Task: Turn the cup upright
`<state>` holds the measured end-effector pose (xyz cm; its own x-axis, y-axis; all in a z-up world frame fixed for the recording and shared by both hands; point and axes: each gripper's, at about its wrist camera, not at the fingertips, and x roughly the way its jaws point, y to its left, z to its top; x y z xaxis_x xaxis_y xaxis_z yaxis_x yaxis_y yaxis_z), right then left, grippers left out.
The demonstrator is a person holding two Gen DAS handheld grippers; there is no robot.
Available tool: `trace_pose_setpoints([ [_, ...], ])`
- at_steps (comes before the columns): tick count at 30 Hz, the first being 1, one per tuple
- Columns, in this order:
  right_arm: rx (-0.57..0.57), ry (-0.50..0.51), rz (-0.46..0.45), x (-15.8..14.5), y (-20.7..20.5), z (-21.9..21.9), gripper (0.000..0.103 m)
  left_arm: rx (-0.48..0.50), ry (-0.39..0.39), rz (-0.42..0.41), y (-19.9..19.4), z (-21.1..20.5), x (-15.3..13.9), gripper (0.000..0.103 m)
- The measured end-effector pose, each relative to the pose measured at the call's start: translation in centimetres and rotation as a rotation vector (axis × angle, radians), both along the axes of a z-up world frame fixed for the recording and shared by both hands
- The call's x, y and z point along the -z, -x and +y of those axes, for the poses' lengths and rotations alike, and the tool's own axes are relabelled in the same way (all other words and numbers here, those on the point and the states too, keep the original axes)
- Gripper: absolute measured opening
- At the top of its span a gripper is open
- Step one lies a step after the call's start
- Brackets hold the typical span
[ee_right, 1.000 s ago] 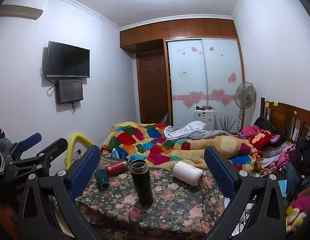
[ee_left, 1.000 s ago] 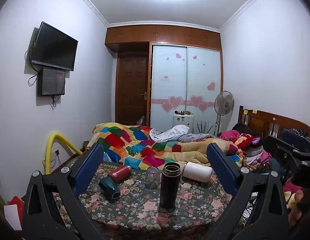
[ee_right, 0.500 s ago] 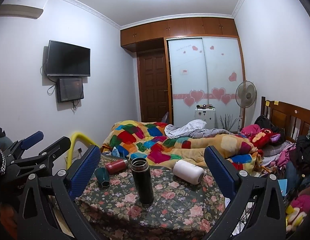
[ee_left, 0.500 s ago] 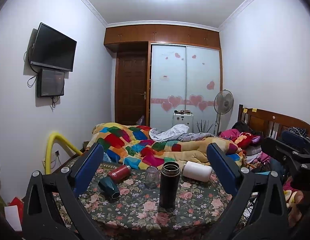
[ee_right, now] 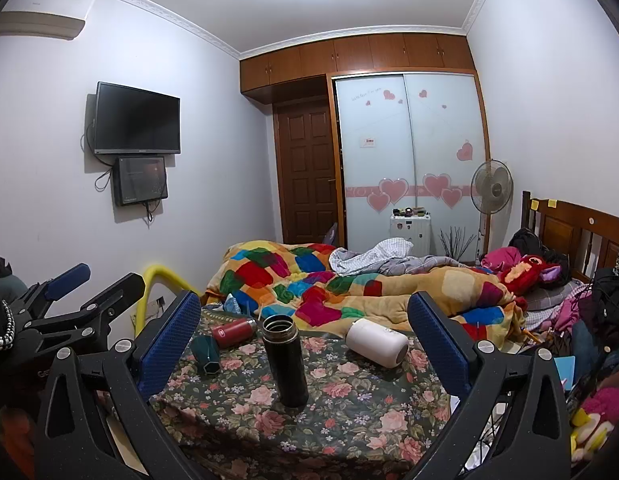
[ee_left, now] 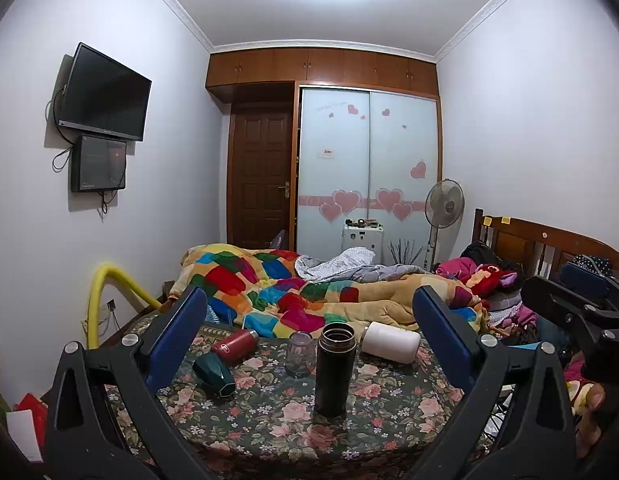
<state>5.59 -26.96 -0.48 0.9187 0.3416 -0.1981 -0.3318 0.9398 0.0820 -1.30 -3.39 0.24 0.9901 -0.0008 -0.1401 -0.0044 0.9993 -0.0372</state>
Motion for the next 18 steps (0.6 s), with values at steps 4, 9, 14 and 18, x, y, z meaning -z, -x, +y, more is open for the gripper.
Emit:
trace_pose_setpoints([
  [4,0.0,0.0,0.001,-0.03,-0.01,0.0,0.103,0.004,0.0,0.002,-0.1,0.02,0.02,0.103],
  [9,0.001,0.0,0.002,0.01,0.02,0.09,0.103,0.014,0.005,0.0,-0.13,0.25,0.0,0.103],
  [14,0.001,0.0,0.002,-0.03,0.05,0.12,0.103,0.023,0.006,0.0,-0.26,0.37,-0.07,0.103],
  [18,0.002,0.0,0.002,-0.05,-0.01,0.15,0.103,0.024,0.006,0.001,-0.31,0.36,-0.07,0.103],
])
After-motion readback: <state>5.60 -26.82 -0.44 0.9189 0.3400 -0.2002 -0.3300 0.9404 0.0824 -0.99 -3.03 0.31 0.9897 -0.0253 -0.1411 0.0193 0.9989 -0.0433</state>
